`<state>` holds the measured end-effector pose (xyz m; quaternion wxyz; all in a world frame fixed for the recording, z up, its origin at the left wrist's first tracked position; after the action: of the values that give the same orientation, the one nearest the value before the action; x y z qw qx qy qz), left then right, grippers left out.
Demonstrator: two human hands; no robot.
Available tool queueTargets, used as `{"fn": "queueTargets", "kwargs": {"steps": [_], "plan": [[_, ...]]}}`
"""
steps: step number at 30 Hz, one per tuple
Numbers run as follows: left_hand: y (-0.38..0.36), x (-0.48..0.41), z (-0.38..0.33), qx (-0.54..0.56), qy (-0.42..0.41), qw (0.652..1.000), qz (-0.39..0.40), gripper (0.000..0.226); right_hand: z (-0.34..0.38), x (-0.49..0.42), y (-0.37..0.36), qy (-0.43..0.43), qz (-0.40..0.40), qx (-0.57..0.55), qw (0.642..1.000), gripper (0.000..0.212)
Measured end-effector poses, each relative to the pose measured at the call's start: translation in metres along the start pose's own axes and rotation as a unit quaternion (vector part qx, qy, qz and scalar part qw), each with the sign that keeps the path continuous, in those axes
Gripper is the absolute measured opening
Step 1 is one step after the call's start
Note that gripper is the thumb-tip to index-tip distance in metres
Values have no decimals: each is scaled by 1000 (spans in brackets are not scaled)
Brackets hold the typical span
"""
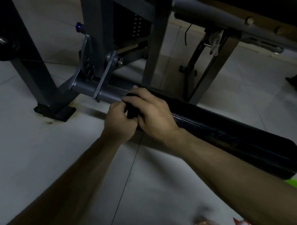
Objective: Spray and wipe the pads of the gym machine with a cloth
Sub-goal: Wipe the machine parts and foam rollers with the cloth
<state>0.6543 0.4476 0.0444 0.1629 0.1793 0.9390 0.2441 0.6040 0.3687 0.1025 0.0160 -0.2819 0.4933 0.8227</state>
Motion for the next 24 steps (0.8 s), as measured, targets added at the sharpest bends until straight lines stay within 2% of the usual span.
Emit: {"fn": "queueTargets", "kwargs": {"steps": [3,4,6,8,10,13,18,20,22,24], "plan": [[-2,11,-1,-54,7,998,8,83,-11,36,21,23,30,42,998,38],[-3,13,-4,-68,5,998,12,94,-18,56,32,23,31,59,998,38],[-6,12,-13,-131,-19,991,14,104,-34,96,58,14,23,85,996,42],[-7,9,-20,-201,-37,979,10,105,-45,129,81,-7,-3,101,995,50],[-6,6,-23,-224,-39,974,8,103,-53,149,94,-44,-55,92,993,61],[-8,7,-25,-250,-36,968,6,103,-47,138,75,-88,-106,66,988,68],[-23,20,-46,-358,-85,929,-48,93,-21,68,26,-21,-54,24,998,33],[-37,25,-64,-388,-139,909,-55,94,-27,81,38,-11,-33,49,998,38],[-52,26,-79,-399,-181,899,-31,100,-39,117,59,-15,-27,66,997,32],[-73,23,-97,-403,-216,889,11,104,-57,164,91,-48,-42,91,994,44]]}}
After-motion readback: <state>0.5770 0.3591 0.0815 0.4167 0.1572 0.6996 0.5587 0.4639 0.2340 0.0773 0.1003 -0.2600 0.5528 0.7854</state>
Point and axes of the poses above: each hand's wrist, its own x-axis away from the middle knuckle, its own y-axis out of the back of the hand, z = x × y, the point moved 8 cm from there along -x, towards the middle knuckle, and after that the axes turned 15 degrees about -x, right-handed, at the moved point
